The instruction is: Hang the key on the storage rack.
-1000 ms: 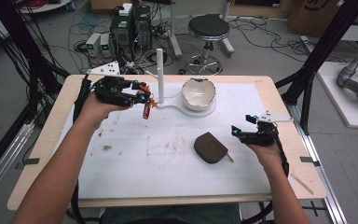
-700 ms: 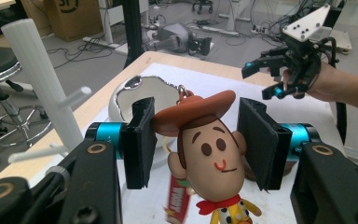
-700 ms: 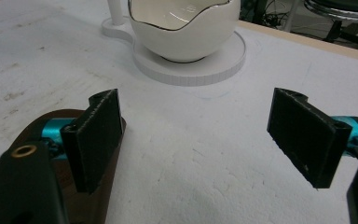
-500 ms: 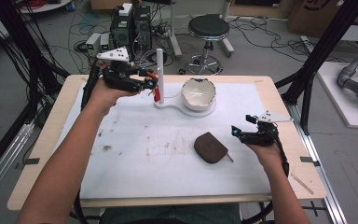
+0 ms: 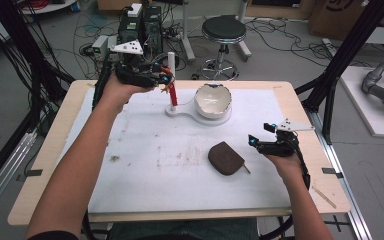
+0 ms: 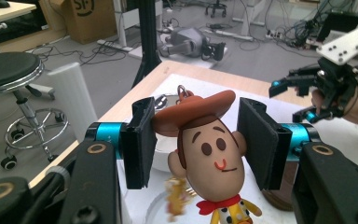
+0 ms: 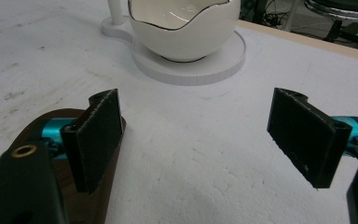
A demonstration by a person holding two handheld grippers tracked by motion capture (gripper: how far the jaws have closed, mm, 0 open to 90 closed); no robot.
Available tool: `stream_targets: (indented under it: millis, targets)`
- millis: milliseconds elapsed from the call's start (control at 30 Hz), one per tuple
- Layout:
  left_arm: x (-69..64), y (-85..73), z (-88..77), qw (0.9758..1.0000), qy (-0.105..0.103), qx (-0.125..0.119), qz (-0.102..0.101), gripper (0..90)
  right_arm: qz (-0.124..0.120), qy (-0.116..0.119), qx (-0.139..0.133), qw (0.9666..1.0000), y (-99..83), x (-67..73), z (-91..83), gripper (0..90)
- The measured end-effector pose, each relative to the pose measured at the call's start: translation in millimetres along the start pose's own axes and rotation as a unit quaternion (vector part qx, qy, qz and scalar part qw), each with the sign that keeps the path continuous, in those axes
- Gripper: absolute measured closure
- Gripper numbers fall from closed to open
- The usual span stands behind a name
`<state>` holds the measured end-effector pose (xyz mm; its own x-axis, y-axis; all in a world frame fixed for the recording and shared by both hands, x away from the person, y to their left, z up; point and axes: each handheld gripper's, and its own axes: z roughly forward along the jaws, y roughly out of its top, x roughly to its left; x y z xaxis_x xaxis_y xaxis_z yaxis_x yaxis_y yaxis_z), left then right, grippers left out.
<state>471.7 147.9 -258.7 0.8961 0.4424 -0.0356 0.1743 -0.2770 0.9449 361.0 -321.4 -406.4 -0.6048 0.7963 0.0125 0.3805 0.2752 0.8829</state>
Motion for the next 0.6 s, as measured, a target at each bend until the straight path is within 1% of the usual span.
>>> stream_targets:
  millis: [33,67,300,467,600]
  targets:
    - [0.0,0.0,0.0,1.0000,0.000,0.000,0.000,47.9,0.000,0.000,0.000,1.0000,0.0,0.0,0.0,18.0]
    - [3.5,1.7,1.8,1.0000,0.005,0.001,-0.002,47.9,-0.001,-0.001,-0.001,1.0000,-0.1,-0.4,0.2,18.0]
    - [12.5,8.8,8.1,0.9998,0.016,0.003,-0.005,47.9,-0.002,-0.001,-0.002,1.0000,-0.3,-1.0,-0.2,18.0]
    - [16.5,7.9,12.1,0.9998,0.019,0.006,-0.008,47.9,0.001,0.000,0.002,1.0000,-1.6,-1.5,0.2,18.0]
    - [18.5,6.2,13.6,0.9996,0.024,0.009,-0.010,47.9,0.001,-0.001,0.000,1.0000,-2.4,-3.1,-0.2,18.0]
